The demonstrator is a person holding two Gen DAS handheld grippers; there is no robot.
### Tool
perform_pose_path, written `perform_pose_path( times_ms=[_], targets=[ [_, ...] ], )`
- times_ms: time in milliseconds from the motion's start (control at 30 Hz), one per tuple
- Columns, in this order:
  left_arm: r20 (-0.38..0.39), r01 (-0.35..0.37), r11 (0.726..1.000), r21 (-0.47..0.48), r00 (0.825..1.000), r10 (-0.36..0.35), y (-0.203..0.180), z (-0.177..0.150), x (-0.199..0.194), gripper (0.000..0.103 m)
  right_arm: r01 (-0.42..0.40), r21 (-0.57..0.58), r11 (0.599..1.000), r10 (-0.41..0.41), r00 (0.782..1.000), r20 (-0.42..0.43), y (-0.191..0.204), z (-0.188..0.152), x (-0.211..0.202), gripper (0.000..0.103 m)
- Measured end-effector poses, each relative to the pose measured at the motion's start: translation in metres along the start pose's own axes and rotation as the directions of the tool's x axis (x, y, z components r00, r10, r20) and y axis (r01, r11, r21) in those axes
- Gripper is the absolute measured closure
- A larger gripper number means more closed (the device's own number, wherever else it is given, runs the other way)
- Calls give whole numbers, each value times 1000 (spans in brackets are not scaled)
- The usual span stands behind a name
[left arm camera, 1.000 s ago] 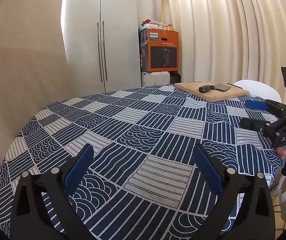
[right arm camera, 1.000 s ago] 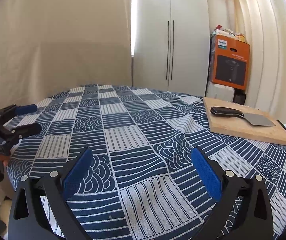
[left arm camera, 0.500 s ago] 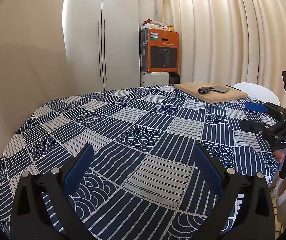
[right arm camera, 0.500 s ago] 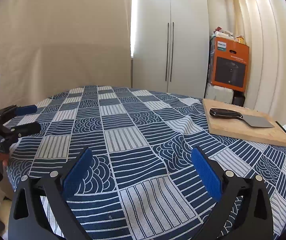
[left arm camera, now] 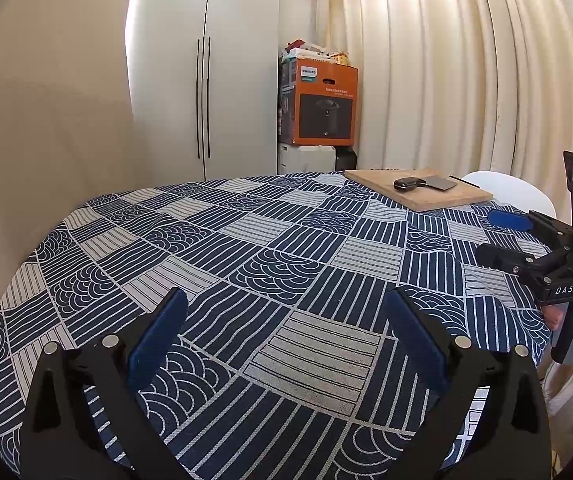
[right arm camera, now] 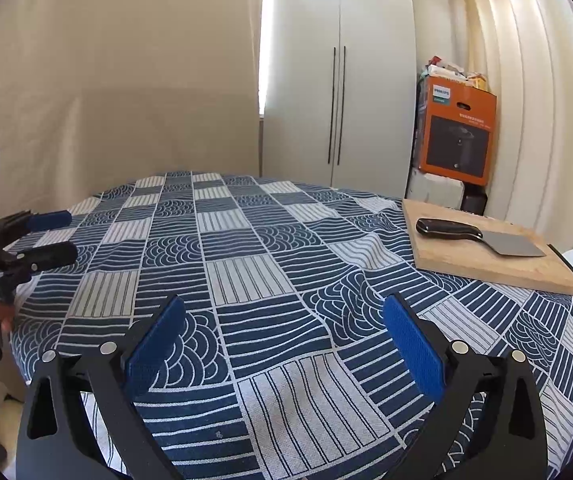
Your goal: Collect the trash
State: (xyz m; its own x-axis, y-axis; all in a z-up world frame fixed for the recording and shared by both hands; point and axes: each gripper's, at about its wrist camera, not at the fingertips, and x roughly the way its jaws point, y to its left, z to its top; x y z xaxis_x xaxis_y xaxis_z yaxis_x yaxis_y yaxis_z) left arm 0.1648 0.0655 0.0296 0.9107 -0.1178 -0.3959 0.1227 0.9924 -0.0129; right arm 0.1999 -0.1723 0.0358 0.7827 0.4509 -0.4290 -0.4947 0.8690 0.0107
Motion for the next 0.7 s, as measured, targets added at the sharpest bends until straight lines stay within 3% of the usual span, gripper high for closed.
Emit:
perform_pose_path(
  times_ms=[700],
  targets=[
    [-11,-1,1000,-11,1000,1,2,0,2,6,3,-3,1000,-3,1000,7,0,0,-1,8]
  ],
)
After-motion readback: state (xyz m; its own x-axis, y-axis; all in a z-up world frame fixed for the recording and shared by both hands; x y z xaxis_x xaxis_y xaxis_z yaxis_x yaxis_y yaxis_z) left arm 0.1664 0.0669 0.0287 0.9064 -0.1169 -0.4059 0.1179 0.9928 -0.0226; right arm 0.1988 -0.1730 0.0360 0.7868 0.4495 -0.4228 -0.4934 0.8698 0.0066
